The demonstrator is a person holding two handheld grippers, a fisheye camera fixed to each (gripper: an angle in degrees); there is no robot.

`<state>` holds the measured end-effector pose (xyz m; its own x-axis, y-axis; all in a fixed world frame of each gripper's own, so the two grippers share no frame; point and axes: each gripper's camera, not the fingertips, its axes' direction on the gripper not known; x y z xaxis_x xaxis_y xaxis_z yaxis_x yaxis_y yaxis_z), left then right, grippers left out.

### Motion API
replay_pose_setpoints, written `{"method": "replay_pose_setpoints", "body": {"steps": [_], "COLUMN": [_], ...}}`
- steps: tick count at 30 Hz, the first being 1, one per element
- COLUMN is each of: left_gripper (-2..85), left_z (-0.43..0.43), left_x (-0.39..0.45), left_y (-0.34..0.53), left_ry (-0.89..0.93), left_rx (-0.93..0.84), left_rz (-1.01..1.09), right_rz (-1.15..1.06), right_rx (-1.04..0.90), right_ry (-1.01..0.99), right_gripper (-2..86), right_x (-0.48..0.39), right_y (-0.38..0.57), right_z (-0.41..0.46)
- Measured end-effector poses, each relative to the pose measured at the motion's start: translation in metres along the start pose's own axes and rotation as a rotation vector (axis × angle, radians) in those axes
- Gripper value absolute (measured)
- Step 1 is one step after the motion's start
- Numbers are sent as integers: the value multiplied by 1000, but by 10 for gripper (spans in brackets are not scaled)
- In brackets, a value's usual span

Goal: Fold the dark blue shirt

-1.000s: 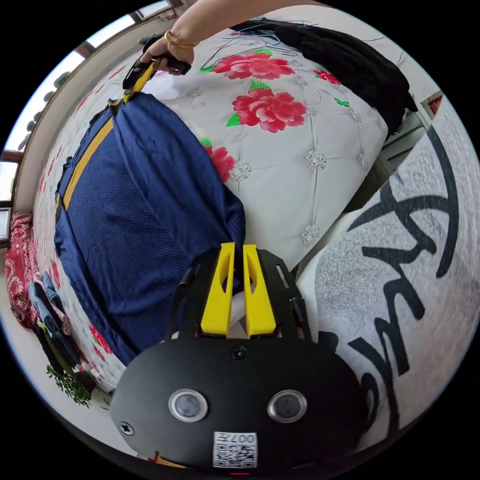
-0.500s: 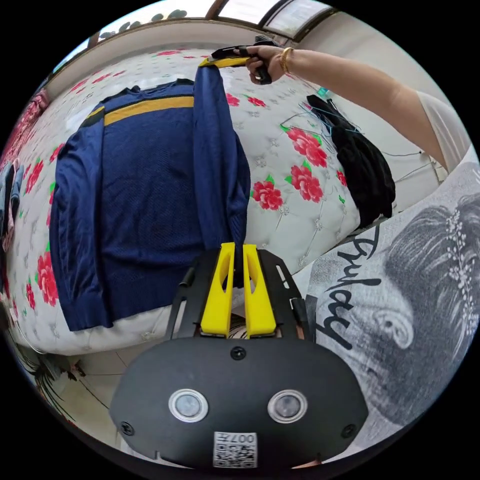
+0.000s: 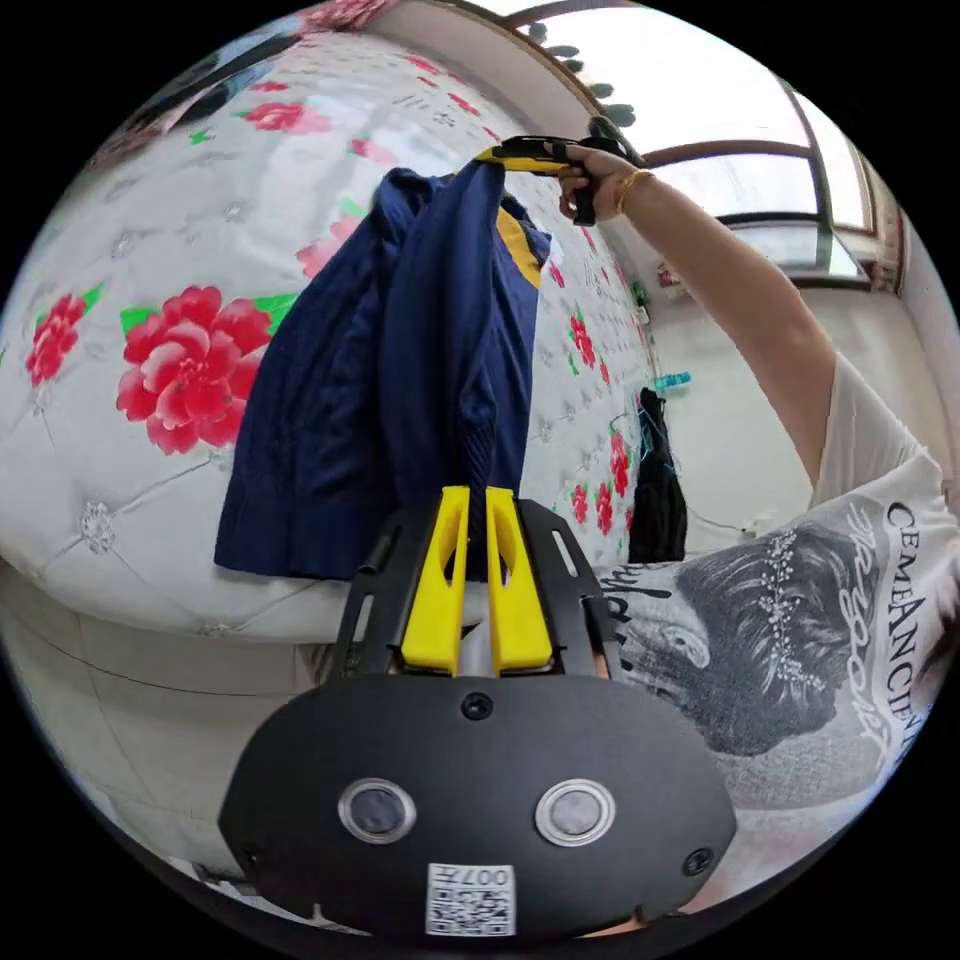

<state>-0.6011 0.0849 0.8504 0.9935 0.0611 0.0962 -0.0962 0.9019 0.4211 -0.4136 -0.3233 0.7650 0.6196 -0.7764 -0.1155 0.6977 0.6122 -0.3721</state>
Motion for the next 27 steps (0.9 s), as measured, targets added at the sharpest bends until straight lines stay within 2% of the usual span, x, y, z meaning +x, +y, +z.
{"method": "replay_pose_setpoints", "body": {"steps": [2,5,7,13,17,20,25,27], "left_gripper": [13,19,24,30,27,27,36,38], "left_z": [-25,-48,-58,-86,-107,-122,-143,-147], "left_x": [-43,-69,-77,-98,-113,-117,-106,-103], "left_y": [-7,-17,-22,-33,-34,-38,-39,-38], "left_ry": [95,66,43,91,115,107,22,9], "left_rx": [16,0,-25,-86,-92,-85,-87,-102], "left_rz": [-95,-105,-87,-35,-73,-72,9,37], "right_rz": [1,-35,-81,-170,-5,47,-170,-245], "right_rx": [-71,-101,-117,-80,-44,-62,-22,21], "right_ry": [82,191,196,121,-31,-64,79,78], "right_gripper": [8,26,36,37,26,19,27,29], "right_x": [-24,-48,-56,-64,-44,-40,-83,-100], "right_y": [-38,-61,-68,-65,-70,-70,-55,-34], "right_z": [42,73,81,61,39,36,10,-1]}}
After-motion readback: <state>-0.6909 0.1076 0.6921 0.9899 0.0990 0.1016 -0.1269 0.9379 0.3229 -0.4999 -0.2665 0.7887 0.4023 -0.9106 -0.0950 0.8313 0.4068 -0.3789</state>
